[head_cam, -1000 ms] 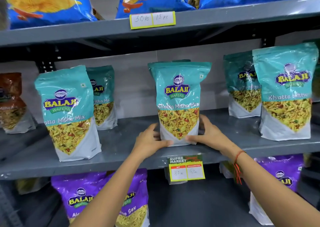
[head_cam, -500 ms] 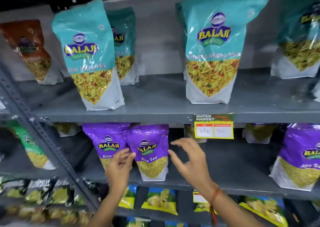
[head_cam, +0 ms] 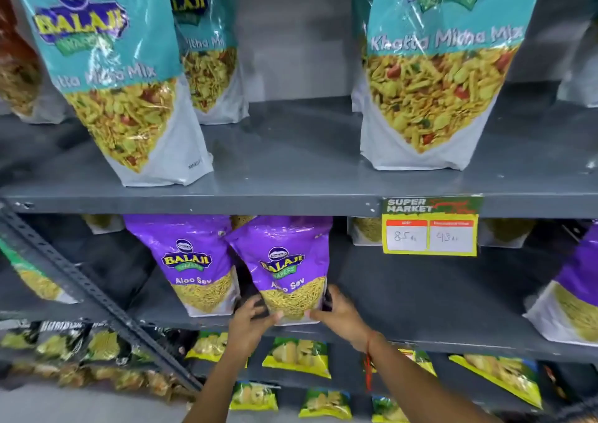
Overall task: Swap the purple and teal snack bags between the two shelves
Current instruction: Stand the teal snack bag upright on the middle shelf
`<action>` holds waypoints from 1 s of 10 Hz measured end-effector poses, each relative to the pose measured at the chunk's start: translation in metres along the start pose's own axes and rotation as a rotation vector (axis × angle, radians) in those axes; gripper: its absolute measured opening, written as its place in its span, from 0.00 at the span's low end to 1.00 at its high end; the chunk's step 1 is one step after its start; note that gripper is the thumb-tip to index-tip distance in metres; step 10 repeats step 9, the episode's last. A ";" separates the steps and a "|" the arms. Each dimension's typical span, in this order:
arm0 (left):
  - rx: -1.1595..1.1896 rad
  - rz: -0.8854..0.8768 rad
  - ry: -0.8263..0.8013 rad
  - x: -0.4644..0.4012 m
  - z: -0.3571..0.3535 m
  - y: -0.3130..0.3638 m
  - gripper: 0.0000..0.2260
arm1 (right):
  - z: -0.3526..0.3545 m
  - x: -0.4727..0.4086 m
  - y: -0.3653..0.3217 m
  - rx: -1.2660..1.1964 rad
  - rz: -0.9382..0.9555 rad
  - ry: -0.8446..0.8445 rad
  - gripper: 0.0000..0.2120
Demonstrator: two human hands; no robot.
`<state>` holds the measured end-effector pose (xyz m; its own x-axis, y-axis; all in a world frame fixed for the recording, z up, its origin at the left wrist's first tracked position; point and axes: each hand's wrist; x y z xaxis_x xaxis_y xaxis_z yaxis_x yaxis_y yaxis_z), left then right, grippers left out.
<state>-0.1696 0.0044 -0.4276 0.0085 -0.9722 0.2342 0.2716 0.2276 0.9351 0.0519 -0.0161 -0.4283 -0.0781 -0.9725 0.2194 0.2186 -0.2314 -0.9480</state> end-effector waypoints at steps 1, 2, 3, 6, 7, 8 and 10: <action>-0.027 -0.026 -0.024 0.004 -0.026 0.010 0.26 | 0.029 0.008 0.004 -0.008 -0.008 0.046 0.20; -0.052 -0.057 -0.088 0.009 -0.061 0.021 0.25 | 0.069 0.021 0.014 -0.039 -0.027 0.093 0.21; -0.066 -0.072 -0.140 0.017 -0.100 0.036 0.22 | 0.108 0.034 0.029 -0.045 -0.022 0.174 0.24; -0.121 -0.072 -0.179 0.030 -0.150 0.057 0.23 | 0.151 0.053 0.041 -0.113 -0.011 0.246 0.26; -0.131 -0.095 -0.164 0.034 -0.149 0.058 0.19 | 0.149 0.056 0.040 -0.108 0.012 0.247 0.27; -0.125 -0.133 -0.147 0.041 -0.148 0.054 0.19 | 0.146 0.063 0.038 -0.071 0.041 0.275 0.28; -0.125 -0.241 -0.100 0.066 -0.140 0.064 0.17 | 0.136 0.078 0.023 -0.085 0.104 0.433 0.25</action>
Point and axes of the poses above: each hand's wrist, its own x-axis away from the middle knuckle, its own z-axis out of the back of the hand, y = z × x, and after that the axes turned 4 degrees about y, right-handed
